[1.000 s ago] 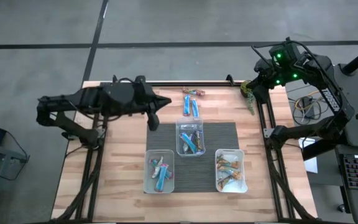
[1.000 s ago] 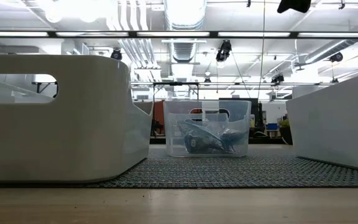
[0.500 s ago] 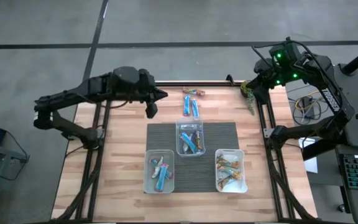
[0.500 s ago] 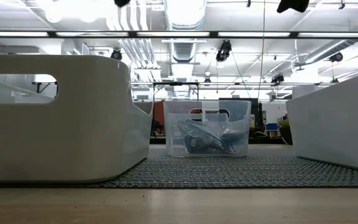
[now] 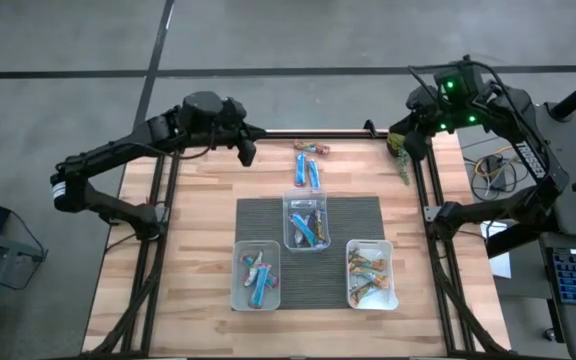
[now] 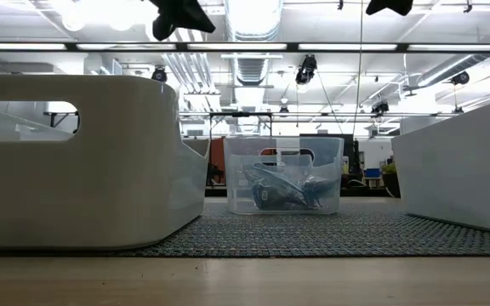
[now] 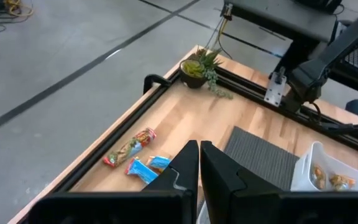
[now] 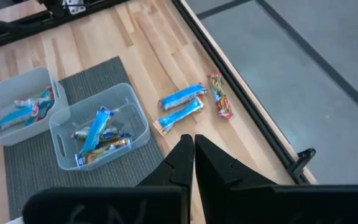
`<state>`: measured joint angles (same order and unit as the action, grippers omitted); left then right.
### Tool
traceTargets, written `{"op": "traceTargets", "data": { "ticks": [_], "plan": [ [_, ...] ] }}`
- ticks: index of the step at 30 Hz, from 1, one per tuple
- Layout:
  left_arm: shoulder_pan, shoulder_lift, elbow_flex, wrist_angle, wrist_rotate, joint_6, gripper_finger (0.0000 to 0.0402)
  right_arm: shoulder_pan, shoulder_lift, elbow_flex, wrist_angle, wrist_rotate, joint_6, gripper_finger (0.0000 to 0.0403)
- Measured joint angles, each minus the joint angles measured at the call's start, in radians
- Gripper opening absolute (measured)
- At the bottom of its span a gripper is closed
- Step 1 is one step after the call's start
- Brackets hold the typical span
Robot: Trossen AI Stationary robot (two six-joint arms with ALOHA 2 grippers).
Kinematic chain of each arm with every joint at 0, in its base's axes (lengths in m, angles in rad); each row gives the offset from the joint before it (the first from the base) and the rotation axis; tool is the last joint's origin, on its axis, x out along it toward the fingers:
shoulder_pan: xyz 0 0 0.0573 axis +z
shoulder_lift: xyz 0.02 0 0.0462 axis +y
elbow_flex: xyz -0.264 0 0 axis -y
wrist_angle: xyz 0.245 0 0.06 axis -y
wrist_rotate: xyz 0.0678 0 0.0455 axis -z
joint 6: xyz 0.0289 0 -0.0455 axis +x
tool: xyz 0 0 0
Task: Pick and place Granola Bars by type
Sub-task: Put the red granola bar into the gray bin
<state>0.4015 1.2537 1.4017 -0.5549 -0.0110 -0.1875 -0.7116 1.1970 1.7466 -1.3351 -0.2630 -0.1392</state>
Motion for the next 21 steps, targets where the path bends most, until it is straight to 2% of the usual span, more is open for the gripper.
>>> {"op": "traceTargets", "data": {
  "ticks": [11,21],
  "plan": [
    [0.027,-0.018,0.001,0.003,0.000,0.019,0.0000,0.000,0.120,0.000,0.065,0.001,0.161,0.0009],
    [0.027,-0.029,0.000,-0.009,0.000,0.060,0.0000,0.000,0.252,0.016,0.201,0.008,0.092,0.0009]
  ]
}}
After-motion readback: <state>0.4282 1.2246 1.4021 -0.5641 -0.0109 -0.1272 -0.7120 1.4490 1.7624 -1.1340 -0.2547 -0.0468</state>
